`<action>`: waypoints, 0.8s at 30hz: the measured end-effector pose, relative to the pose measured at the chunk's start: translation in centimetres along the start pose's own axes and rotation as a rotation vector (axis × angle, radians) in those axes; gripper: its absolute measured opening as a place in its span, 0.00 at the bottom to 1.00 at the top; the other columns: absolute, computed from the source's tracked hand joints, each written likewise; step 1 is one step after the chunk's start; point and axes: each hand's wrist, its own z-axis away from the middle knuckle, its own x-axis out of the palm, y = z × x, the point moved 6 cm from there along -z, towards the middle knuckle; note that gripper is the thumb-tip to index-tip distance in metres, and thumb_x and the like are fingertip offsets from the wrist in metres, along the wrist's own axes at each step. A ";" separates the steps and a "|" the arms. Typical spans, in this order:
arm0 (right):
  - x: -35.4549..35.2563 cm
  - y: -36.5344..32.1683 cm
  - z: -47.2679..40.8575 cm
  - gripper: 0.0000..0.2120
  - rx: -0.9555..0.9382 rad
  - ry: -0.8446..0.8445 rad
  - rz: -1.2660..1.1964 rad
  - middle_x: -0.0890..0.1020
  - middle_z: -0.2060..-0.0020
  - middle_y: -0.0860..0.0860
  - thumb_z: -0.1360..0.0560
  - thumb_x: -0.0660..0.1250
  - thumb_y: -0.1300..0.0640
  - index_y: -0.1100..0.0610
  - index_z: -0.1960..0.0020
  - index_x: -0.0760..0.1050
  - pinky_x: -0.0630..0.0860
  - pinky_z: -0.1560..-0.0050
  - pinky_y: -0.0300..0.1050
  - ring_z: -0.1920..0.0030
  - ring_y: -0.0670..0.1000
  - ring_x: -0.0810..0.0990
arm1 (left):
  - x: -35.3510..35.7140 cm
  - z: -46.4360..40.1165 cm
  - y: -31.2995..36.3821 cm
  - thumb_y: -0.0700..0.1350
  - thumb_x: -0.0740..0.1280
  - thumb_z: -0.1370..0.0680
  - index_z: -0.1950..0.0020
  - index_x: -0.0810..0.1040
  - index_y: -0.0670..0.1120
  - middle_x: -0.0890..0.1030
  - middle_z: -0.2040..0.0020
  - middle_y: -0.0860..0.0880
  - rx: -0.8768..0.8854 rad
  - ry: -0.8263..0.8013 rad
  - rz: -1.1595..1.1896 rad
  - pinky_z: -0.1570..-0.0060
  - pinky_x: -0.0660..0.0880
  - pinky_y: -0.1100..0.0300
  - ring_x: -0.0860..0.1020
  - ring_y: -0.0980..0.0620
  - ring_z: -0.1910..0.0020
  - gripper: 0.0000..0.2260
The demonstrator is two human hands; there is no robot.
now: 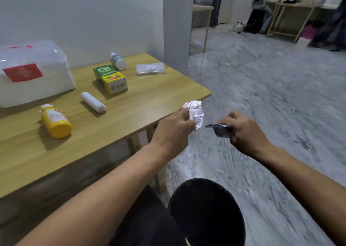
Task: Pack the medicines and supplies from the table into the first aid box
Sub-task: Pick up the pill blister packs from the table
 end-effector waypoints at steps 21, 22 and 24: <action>17.7 8.2 16.7 0.05 0.788 -0.493 -0.193 0.81 0.60 0.52 0.26 0.66 0.58 0.56 0.54 0.80 0.71 0.61 0.41 0.55 0.55 0.81 | 23.5 12.1 1.1 0.43 0.67 0.27 0.50 0.81 0.48 0.83 0.50 0.44 -0.703 -0.835 0.471 0.53 0.81 0.49 0.81 0.45 0.55 0.07; 18.2 8.3 17.0 0.05 0.805 -0.516 -0.194 0.82 0.59 0.54 0.26 0.66 0.58 0.56 0.54 0.80 0.73 0.59 0.43 0.54 0.56 0.81 | 23.8 12.4 1.1 0.46 0.68 0.28 0.45 0.80 0.49 0.82 0.46 0.45 -0.719 -0.875 0.481 0.48 0.80 0.49 0.80 0.45 0.50 0.11; 18.8 8.4 17.4 0.07 0.833 -0.552 -0.182 0.84 0.56 0.55 0.27 0.66 0.58 0.56 0.52 0.80 0.76 0.54 0.45 0.53 0.57 0.81 | 24.2 12.8 0.9 0.49 0.71 0.28 0.34 0.72 0.47 0.76 0.35 0.44 -0.742 -0.957 0.490 0.38 0.74 0.51 0.76 0.45 0.38 0.24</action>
